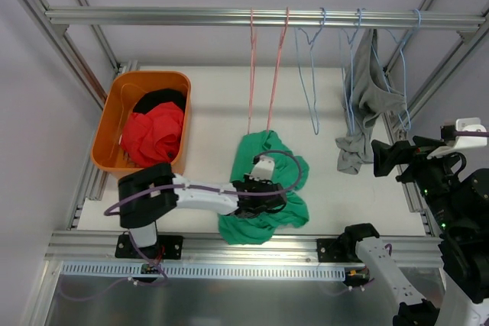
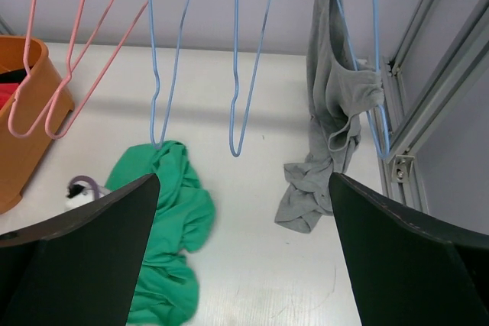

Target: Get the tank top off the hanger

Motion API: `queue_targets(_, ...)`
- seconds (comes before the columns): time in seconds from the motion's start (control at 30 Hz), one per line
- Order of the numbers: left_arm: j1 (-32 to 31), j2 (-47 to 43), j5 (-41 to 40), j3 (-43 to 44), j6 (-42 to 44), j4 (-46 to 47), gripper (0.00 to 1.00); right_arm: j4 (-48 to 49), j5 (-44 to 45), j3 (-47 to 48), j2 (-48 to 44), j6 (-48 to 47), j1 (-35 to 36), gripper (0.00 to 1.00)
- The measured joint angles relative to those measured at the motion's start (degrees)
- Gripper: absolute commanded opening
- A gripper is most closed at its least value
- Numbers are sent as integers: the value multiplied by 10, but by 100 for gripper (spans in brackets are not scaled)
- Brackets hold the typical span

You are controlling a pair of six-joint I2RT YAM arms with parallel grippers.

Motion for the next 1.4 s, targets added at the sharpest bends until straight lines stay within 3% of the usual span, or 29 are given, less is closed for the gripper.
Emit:
queue_targets(0.23,30,-202,-61,-85,-71,-152,0,27,-28,-34,2,15,0,100)
queue_targets(0.43,97,-365,-96,-76,-61,-221,0,46,-39,-35,5,19,0,99)
queue_targets(0.6,152,-447,-122,-7,6,-273,0,56,-39,-35,6,19,0,100)
queue_targets(0.87,234,-430,-158,262,178,-289,0,71,-39,-37,17,19,0,100)
queue_targets(1.1,388,-334,-134,488,293,-285,0,81,-46,-40,33,19,0,99)
queue_targets(1.23,502,-289,-89,542,327,-286,0,87,-49,-43,37,19,0,99)
queue_targets(1.4,612,-271,-23,520,325,-291,0,89,-49,-48,37,18,0,99)
